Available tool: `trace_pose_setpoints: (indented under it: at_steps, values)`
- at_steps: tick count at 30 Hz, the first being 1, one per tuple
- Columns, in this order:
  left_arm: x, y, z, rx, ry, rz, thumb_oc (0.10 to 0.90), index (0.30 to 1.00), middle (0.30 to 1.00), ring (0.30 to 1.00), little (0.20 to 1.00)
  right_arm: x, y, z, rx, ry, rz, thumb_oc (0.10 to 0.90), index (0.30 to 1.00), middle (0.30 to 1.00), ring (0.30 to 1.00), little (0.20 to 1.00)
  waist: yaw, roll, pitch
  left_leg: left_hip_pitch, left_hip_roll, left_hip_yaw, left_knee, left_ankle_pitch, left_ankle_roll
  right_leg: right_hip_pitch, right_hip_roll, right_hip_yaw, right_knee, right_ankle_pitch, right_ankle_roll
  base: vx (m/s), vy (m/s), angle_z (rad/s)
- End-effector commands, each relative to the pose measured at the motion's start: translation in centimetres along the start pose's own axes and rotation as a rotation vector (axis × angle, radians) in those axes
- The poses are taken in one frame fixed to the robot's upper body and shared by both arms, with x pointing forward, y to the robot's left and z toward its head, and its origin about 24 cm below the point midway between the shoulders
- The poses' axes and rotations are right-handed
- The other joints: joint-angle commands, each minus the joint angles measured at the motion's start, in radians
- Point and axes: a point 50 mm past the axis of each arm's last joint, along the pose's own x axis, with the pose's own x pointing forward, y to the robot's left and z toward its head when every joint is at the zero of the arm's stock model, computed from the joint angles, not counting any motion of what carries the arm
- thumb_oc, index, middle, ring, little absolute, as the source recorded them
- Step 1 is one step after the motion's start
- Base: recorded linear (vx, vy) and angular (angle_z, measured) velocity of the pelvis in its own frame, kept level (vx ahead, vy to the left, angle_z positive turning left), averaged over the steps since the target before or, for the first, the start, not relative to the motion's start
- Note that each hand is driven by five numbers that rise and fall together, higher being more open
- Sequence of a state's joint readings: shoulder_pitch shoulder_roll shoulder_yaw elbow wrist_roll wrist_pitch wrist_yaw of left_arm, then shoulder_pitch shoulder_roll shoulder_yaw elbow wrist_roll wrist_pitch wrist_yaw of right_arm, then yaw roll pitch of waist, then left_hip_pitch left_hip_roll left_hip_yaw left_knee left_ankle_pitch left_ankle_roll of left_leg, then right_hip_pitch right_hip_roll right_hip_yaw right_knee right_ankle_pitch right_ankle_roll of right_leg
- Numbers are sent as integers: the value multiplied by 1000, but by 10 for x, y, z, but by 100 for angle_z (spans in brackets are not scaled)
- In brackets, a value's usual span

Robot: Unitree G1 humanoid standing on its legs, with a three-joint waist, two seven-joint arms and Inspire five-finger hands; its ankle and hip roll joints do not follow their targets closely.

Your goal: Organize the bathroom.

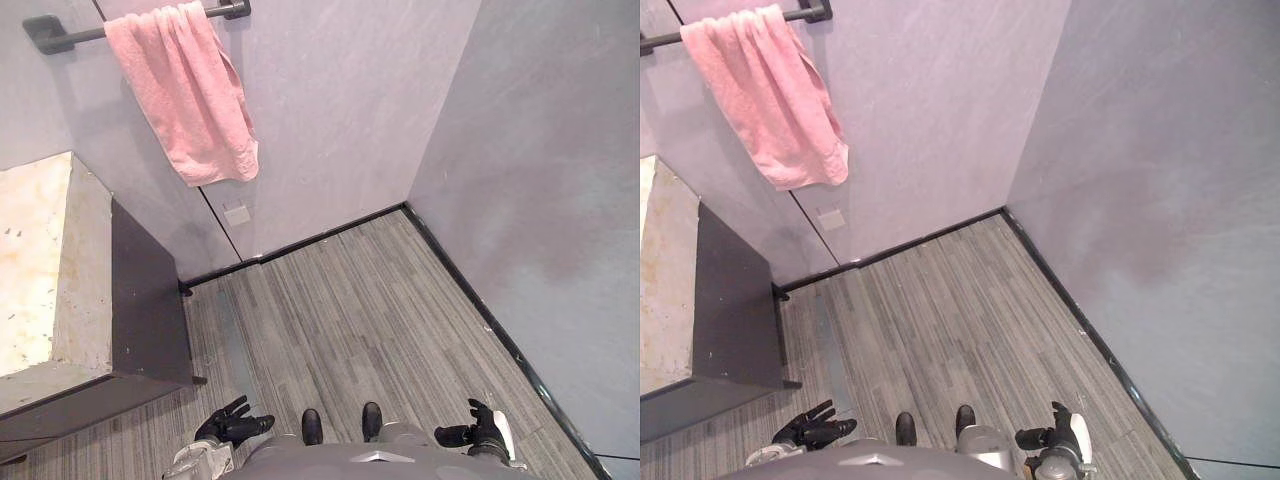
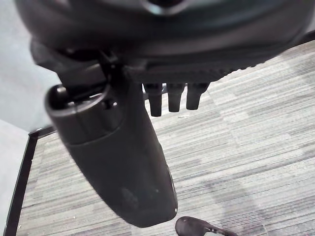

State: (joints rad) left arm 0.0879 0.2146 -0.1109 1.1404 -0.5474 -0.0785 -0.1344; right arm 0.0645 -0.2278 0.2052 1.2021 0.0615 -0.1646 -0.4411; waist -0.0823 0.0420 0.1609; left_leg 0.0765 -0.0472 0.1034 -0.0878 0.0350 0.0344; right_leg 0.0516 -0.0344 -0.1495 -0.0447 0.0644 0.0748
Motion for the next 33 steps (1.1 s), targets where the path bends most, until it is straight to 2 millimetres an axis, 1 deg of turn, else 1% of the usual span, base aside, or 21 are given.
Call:
trace_pose_setpoints:
  at_steps: [1, 7, 8, 9, 12, 13, 14, 17, 19, 20, 23, 24, 25, 26, 27, 28, 29, 30, 31, 32, 33]
  values:
    - [1, 4, 10, -23, -34, 12, 800, 900, 900, 900, 900, 8, -18, 11, 31, -46, -81, 800, 900, 900, 900, 900, 7, 12, -9, -35, 5, 76, 88, -90, -2, -65, -23, -39, 106, -119, 47, 0, 0, 0]
    - [1, 5, 10, -81, -37, 14, 800, 900, 900, 900, 900, 7, -17, 10, 49, -35, -85, 800, 900, 900, 900, 900, 7, 13, -6, -38, 2, 76, 92, -93, 1, -70, -26, -41, 116, -124, 48, 0, 0, 0]
    - [1, 4, 11, -98, -40, 8, 800, 900, 900, 900, 900, 7, -17, 5, 83, 25, -78, 800, 900, 900, 900, 900, 7, 14, -5, -39, 2, 77, 94, -94, 1, -72, -26, -40, 122, -126, 48, 0, 0, 0]
    - [1, 4, 11, -104, -39, 5, 800, 900, 900, 900, 900, 7, -17, 3, 92, 47, -70, 800, 900, 900, 900, 900, 7, 14, -4, -39, 2, 78, 96, -95, 2, -73, -26, -39, 124, -128, 48, 16, 33, 0]
    - [1, 4, 3, -98, 52, 9, 800, 900, 900, 900, 900, 5, -12, -16, 59, 192, 18, 800, 900, 900, 900, 900, 9, 14, -3, -36, 0, 76, 101, -98, 4, -72, -27, -39, 137, -134, 49, 29, 18, 0]
    - [1, 5, 2, -92, 61, 10, 800, 900, 900, 900, 900, 5, -12, -19, 55, 209, 27, 800, 900, 900, 900, 900, 10, 13, -2, -36, 0, 76, 102, -98, 4, -72, -28, -40, 139, -135, 49, 61, 32, 0]
    - [1, 5, 0, -89, 73, 2, 800, 900, 900, 900, 900, 4, -13, -24, 93, 266, 28, 800, 900, 900, 900, 900, 14, 13, -1, -37, 0, 74, 107, -100, 5, -74, -30, -41, 151, -139, 50, 44, 27, 0]
    - [1, 5, 0, -89, 85, -4, 800, 900, 900, 900, 900, 5, -17, -25, 113, 295, 6, 800, 900, 900, 900, 900, 16, 14, 0, -40, -1, 77, 124, -108, 9, -81, -31, -33, 176, -150, 50, 48, 37, 0]
    - [1, 6, -1, -86, 94, 1, 800, 900, 900, 900, 900, 4, -17, -30, 123, 355, 28, 800, 900, 900, 900, 900, 16, 16, 3, -46, -3, 79, 140, -114, 12, -94, -36, -26, 204, -157, 53, 55, 57, -5]
    - [0, 7, -2, -84, 98, 7, 800, 900, 900, 900, 900, 4, -18, -31, 118, 354, 30, 800, 900, 900, 900, 900, 16, 18, 5, -48, -3, 80, 149, -117, 14, -97, -38, -24, 220, -164, 52, 74, 79, -10]
    - [0, 11, -1, -85, 104, 32, 800, 900, 900, 900, 900, 5, -19, -29, 98, 342, 28, 800, 900, 900, 900, 900, 21, 28, 20, -58, -3, 82, 180, -136, 30, -146, -57, -18, 364, -175, 58, 69, 87, -14]
    - [0, 12, 0, -90, 104, 36, 800, 900, 900, 900, 900, 7, -21, -26, 86, 318, 22, 800, 900, 900, 900, 900, 19, 39, 28, -60, 2, 82, 184, -138, 37, -187, -58, -7, 489, -170, 58, 45, 127, -22]
    - [0, 11, 1, -96, 101, 34, 800, 900, 900, 900, 900, 8, -22, -24, 85, 312, 18, 800, 900, 900, 900, 900, 12, 53, 41, -62, 9, 85, 194, -145, 44, -254, -58, 7, 639, -154, 51, 37, 135, -27]
    - [0, 12, 0, -88, 107, 42, 800, 900, 900, 900, 900, 9, -25, -23, 91, 304, 12, 800, 900, 900, 900, 900, 6, 61, 53, -65, 10, 87, 209, -156, 50, -312, -61, 18, 747, -142, 41, 46, 133, -33]
    - [0, 12, -1, -86, 110, 50, 800, 900, 900, 900, 900, 10, -29, -22, 84, 284, 2, 800, 900, 900, 900, 900, 0, 66, 70, -71, 4, 78, 240, -168, 54, -380, -79, 24, 837, -105, 31, 74, 84, -31]
    - [0, 12, -1, -98, 109, 47, 800, 900, 900, 900, 900, 11, -31, -22, 81, 281, -1, 800, 900, 900, 900, 900, -1, 67, 78, -74, 1, 73, 255, -174, 54, -405, -89, 25, 848, -80, 28, 151, 4, -11]
    - [1, 9, 0, -103, 108, 38, 800, 900, 900, 900, 900, 10, -33, -25, 85, 299, -7, 800, 900, 900, 900, 900, -8, 54, 81, -70, -21, 54, 271, -192, 51, -406, -102, 35, 709, -24, 37, 262, -117, 8]
    - [2, 7, 1, -96, 108, 32, 800, 900, 900, 900, 900, 9, -33, -29, 81, 310, -4, 800, 900, 900, 900, 900, -20, 40, 89, -55, -38, 32, 281, -210, 43, -385, -120, 46, 507, 8, 43, 324, -204, 18]
    - [3, 5, 4, -80, 100, 22, 800, 900, 900, 900, 900, 8, -33, -31, 80, 309, 2, 800, 900, 900, 900, 900, -29, 25, 94, -58, -53, 13, 303, -234, 36, -370, -148, 69, 331, 37, 54, 295, -216, 36]
    - [3, 4, 6, -74, 91, 17, 800, 900, 900, 900, 900, 8, -32, -33, 78, 315, 10, 800, 900, 900, 900, 900, -34, 21, 103, -63, -56, 3, 317, -248, 34, -353, -161, 77, 281, 51, 64, 293, -246, 59]
    - [4, 2, 10, -82, 70, 7, 800, 900, 900, 900, 900, 8, -32, -32, 86, 318, 9, 800, 900, 900, 900, 900, -48, 8, 121, -62, -65, -19, 341, -291, 26, -350, -197, 135, 69, 119, 92, 284, -234, 89]
